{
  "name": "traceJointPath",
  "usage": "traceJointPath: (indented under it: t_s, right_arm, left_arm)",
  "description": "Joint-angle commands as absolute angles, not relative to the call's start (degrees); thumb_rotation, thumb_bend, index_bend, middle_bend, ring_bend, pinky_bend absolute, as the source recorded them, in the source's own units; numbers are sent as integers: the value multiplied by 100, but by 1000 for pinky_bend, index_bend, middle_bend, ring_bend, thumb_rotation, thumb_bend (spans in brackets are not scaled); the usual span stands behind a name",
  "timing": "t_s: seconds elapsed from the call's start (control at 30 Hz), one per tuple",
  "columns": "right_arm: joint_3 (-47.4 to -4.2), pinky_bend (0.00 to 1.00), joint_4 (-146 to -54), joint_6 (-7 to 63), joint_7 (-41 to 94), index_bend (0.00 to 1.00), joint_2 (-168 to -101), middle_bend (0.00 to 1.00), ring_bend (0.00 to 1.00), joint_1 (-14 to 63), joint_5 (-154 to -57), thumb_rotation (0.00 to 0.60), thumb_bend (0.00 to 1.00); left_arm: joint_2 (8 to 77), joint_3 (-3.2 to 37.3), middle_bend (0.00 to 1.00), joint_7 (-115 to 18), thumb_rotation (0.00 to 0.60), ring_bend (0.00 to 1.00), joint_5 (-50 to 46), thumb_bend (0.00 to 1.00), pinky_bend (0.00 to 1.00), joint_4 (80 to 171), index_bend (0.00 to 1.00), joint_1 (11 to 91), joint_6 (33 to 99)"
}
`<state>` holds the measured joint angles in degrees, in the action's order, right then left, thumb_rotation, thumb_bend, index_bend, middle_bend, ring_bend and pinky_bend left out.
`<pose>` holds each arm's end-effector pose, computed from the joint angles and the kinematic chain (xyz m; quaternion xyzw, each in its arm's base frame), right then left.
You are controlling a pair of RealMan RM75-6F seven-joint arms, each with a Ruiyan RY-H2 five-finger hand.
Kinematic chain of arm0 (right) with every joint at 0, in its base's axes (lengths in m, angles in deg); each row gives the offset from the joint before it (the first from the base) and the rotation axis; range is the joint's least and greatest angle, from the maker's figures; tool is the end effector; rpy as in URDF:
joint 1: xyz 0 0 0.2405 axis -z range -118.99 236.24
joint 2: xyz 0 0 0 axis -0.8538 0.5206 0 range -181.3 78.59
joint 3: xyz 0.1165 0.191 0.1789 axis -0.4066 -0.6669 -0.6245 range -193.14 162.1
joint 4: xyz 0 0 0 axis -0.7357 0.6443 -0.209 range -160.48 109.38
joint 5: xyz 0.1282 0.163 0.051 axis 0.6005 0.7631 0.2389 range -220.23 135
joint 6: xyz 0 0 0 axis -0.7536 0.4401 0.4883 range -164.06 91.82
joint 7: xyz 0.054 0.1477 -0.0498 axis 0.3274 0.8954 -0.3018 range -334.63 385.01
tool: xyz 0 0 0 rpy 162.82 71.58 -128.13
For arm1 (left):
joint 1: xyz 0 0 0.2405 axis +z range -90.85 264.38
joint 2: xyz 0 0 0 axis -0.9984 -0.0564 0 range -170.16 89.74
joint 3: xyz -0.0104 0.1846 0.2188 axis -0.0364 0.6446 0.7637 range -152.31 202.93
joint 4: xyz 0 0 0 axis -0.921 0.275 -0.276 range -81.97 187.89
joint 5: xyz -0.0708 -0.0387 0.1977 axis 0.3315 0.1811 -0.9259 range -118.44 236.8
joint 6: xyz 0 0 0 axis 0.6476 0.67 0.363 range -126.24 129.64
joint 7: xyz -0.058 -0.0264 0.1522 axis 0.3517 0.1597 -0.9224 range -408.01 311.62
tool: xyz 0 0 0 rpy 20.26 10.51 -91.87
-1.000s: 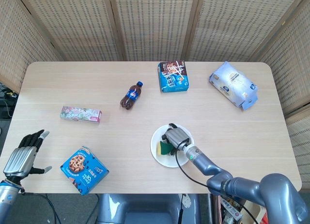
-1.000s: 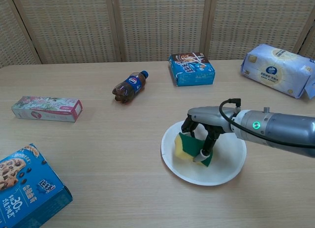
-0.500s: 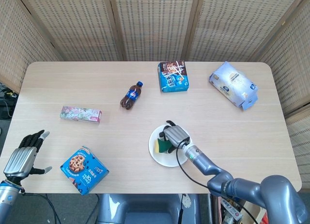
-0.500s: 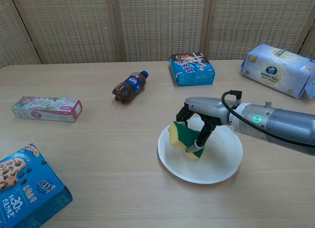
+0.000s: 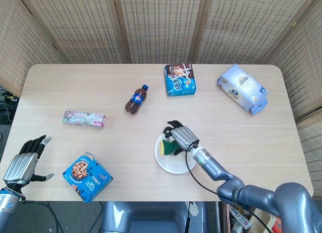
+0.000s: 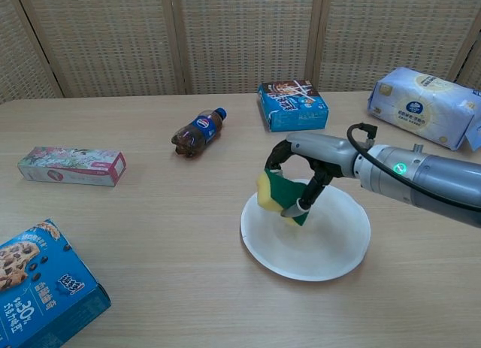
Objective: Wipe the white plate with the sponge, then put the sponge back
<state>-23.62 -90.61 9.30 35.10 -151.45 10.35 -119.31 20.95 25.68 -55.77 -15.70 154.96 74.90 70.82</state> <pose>-0.1488 -0.3977 -0.1024 0.7510 -0.4509 0.3918 0.2814 -0.3306 0.2198 0.1289 -0.6369 -0.4818 -0.2854 0.5299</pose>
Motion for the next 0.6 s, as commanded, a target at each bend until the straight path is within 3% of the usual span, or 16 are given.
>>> traceJointPath:
  t_s: [0.03, 0.6]
  right_arm:
    - [-2286, 40, -8929, 870, 3523, 662, -15220, 255, 48, 1063, -11949, 600, 624]
    - [-1931, 40, -8038, 667, 3747, 665, -15659, 202, 0, 1222, -12188, 600, 622]
  left_arm:
    - [2100, 2571, 0, -5584, 600, 0, -1565, 0, 0, 15496, 0, 7488, 7074]
    - [2096, 2580, 0, -5608, 600, 0, -1510, 0, 0, 15516, 0, 7463, 7012]
